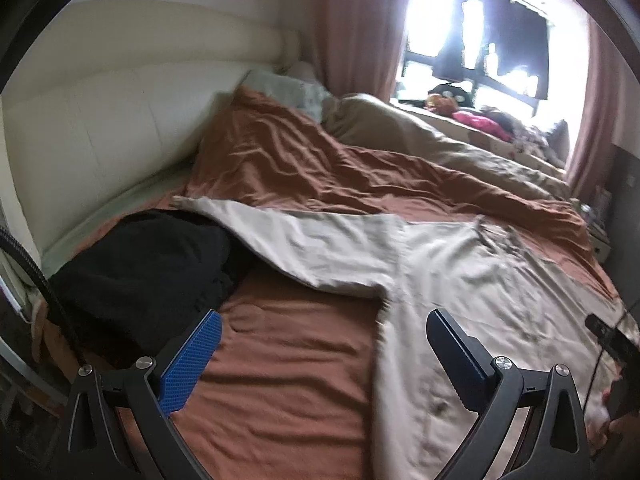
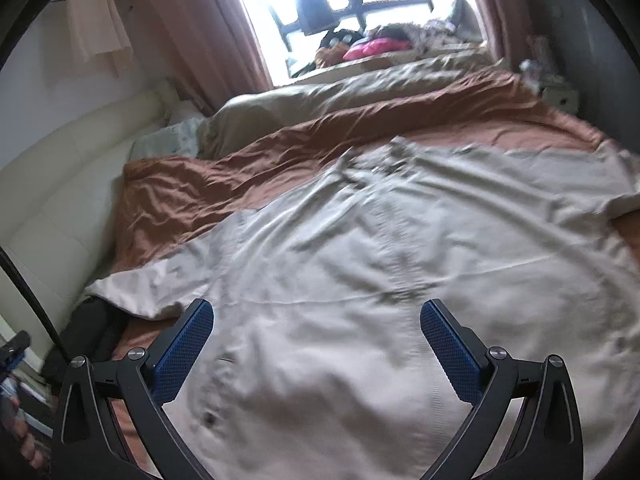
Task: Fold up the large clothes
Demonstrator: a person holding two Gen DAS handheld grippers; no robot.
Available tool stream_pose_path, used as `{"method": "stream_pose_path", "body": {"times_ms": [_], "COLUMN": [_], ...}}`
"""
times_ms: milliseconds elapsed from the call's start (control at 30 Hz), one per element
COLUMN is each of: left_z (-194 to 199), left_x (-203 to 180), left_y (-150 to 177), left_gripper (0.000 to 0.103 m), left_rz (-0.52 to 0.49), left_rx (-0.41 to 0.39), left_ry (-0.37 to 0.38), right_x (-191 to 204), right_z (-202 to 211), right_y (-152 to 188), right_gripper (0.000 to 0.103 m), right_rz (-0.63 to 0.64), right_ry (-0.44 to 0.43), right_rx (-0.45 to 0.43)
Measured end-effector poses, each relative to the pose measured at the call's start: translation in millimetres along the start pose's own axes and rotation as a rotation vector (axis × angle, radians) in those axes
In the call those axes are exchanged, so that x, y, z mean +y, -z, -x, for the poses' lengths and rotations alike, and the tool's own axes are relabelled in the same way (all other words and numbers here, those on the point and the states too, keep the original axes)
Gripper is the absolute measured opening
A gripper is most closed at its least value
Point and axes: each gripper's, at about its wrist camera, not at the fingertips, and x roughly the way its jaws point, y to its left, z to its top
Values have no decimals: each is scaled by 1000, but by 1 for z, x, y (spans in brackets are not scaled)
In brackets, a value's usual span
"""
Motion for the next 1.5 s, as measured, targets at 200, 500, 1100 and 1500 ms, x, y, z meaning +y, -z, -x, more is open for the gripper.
{"method": "stream_pose_path", "body": {"times_ms": [200, 500, 1100, 1500], "left_z": [-35, -101, -251, -253], "left_x": [32, 64, 103, 94], "left_y": [-32, -69, -67, -88], "left_gripper": [88, 74, 61, 3], "left_rz": [49, 164, 246, 175], "left_rx": [20, 59, 210, 144], "left_ry": [-30, -30, -134, -152], "right_x": [6, 28, 55, 74], "right_z": [-55, -121, -265, -322], "right_y": [-16, -35, -50, -29], "right_gripper": [103, 74, 28, 14], "right_rz": [-40, -29, -108, -186], "right_ry": [-69, -124, -239, -404], "right_rx": [77, 150, 358, 484]}}
